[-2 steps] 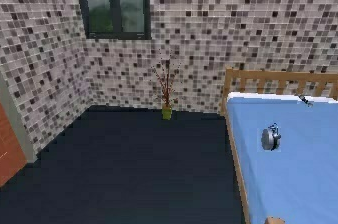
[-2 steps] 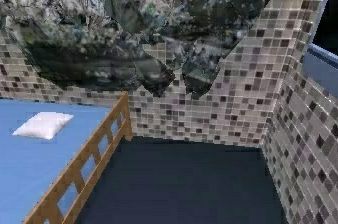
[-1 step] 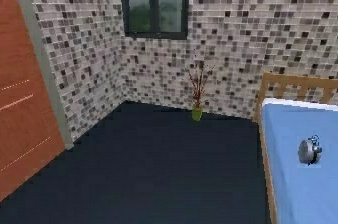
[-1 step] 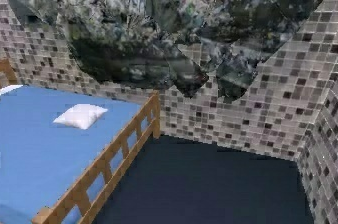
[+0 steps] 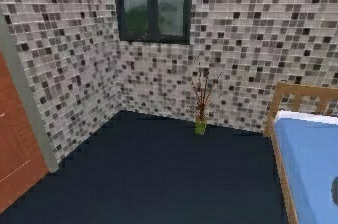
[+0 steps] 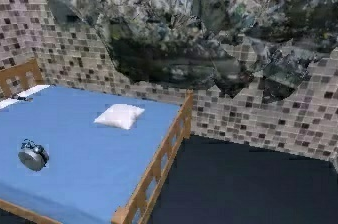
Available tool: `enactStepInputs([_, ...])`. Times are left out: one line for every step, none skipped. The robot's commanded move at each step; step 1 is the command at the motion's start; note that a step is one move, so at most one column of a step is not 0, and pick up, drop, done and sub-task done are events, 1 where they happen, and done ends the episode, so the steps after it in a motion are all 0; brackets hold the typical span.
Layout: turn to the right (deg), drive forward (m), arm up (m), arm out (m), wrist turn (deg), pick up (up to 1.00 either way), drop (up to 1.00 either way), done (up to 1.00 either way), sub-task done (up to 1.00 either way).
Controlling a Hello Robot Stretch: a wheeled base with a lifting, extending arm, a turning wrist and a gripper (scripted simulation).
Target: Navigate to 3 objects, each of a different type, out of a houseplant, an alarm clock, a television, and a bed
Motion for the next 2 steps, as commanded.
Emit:
enactStepInputs([45.0, 0.00, 0.00, 0.00, 0.0, 0.00, 0.00, 0.00, 0.00])
enactStepInputs([0.0, 0.00, 0.00, 0.00, 0.0, 0.00, 0.00, 1.00, 0.00])
